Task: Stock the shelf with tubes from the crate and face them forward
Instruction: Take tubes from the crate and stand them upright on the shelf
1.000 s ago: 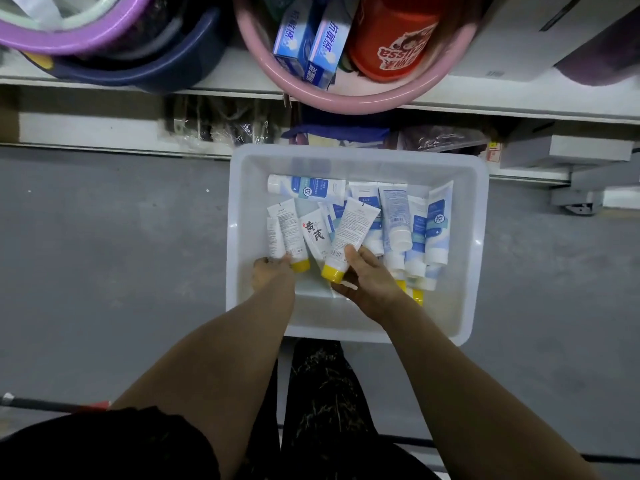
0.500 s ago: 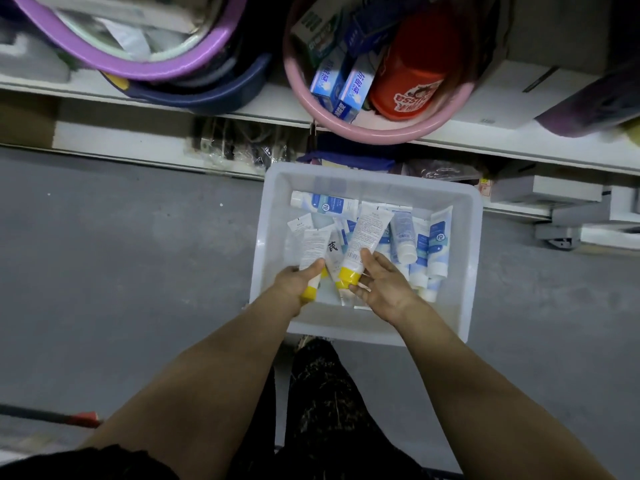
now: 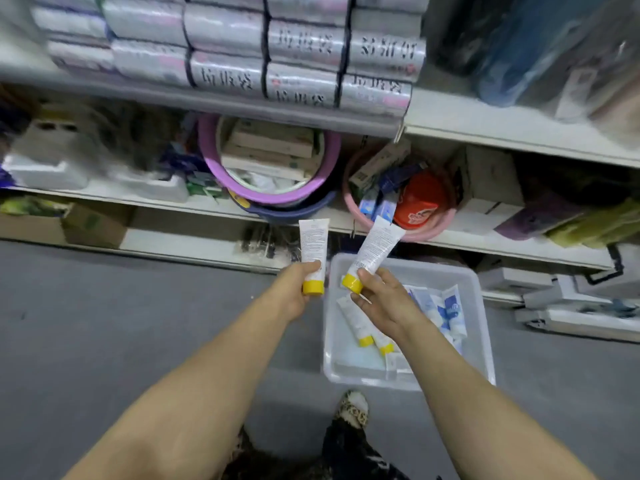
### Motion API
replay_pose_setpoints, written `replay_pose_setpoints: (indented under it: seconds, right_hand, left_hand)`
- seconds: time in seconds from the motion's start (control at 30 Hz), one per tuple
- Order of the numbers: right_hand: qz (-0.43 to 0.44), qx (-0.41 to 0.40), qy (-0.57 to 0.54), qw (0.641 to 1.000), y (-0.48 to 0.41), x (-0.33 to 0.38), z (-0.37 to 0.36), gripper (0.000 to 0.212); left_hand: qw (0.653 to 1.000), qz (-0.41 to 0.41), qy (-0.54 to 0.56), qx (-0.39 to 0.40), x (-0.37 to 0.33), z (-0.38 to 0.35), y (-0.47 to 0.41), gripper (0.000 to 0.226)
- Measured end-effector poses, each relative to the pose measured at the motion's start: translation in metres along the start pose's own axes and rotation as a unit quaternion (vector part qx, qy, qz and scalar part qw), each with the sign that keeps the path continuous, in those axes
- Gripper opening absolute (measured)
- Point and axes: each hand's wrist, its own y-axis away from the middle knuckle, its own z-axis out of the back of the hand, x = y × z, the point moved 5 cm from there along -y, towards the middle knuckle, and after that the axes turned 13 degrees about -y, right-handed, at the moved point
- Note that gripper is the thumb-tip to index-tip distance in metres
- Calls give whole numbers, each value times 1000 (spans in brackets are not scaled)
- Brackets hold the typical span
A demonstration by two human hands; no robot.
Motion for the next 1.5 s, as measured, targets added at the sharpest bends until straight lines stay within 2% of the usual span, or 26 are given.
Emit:
replay_pose_setpoints:
  seconds: [0.07,0.2,0.4,0.73,0.83,1.0,1.1,1.2,1.3,1.5]
  right_hand:
    - [29,20,3,999,13,-6,-55,30]
    - [81,87,22,993,34,-15,-164,26]
    - [158,179,41,970,74,-13,-319,19]
    - [220,316,65,921,131,13,-527,31]
    - [243,345,72,904,140,28,-576,31]
    - [272,410,71,868,146,55,-686,45]
    - [285,424,68,857,141,71,-747,49]
    - [298,429,82,849,132,85,-807,42]
    - [324,405,106,849,116,96,-856,38]
    - [349,326,127,870,61,98,-922,42]
  left_hand:
    - [998,-53,-17,9,-34,37,30,12]
    - [987,-153,-36,21,-97,112,86,23]
    - [958,-283,-28,-26,-194,218,180,18]
    - [901,-429,29,-58,-349,319,302,36]
    - [888,-455,30,-64,-390,338,322,38]
    - [846,-524,31,-94,-479,391,347,37]
    - [835,-538,18,-113,-529,420,357,34]
    - [827,-546,3,-133,-580,450,361,35]
    - [809,-563,-13,-170,-624,484,355,38]
    - [791,-557,-15,-252,-699,544,311,38]
